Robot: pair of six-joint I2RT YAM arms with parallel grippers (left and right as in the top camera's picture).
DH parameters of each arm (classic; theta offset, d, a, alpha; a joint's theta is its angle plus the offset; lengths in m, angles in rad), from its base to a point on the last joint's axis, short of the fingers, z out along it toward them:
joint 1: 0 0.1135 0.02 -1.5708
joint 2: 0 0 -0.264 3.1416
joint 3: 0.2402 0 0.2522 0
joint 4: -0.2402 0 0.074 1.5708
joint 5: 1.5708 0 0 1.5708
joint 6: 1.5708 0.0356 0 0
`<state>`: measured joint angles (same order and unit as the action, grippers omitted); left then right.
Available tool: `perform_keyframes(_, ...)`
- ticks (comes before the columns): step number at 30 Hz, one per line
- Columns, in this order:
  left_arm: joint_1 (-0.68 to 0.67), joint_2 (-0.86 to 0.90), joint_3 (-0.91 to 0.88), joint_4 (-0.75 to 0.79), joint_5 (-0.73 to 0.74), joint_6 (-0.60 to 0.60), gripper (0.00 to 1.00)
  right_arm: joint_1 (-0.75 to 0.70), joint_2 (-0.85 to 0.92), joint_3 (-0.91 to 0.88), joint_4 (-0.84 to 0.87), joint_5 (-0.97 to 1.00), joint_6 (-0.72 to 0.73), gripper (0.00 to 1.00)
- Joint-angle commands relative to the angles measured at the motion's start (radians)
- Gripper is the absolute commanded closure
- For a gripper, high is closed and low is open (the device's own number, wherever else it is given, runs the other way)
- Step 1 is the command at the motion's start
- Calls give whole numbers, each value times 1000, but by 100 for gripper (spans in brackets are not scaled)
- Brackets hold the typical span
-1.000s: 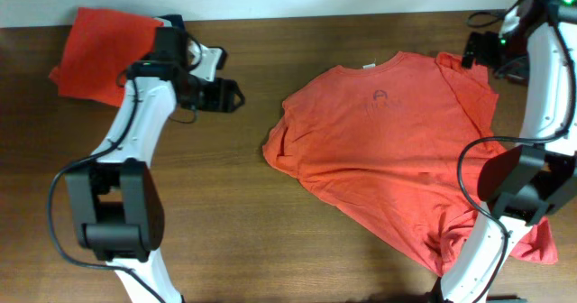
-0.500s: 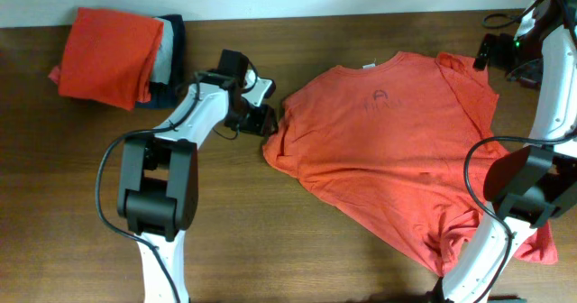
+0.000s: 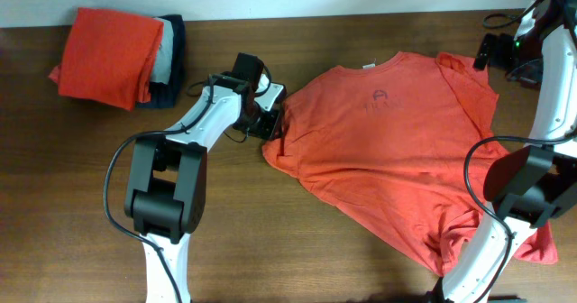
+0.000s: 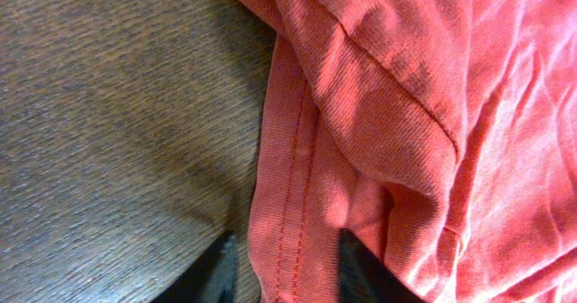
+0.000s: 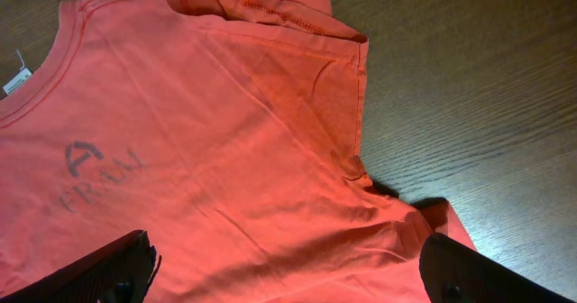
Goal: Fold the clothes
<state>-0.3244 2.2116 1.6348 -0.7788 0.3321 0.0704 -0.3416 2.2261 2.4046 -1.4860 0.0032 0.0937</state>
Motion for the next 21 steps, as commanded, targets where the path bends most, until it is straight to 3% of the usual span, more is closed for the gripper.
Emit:
perform_keyframes(1, -5, 16, 13, -4, -19, -3, 68, 1, -13, 0, -2, 5, 3, 2)
perform_keyframes(3, -5, 16, 9, 0, -19, -3, 70, 1, -13, 0, -2, 5, 3, 2)
perform_keyframes(6, -7, 16, -9, 3, -69, -3, 83, 1, -13, 0, -2, 5, 3, 1)
perform_keyframes(13, -8, 15, -12, -70, -351, -77, 98, 1, -13, 0, -2, 5, 3, 2)
perform_keyframes(21, -9, 6, -4, -226, -563, -156, 99, 1, -13, 0, -2, 5, 3, 1)
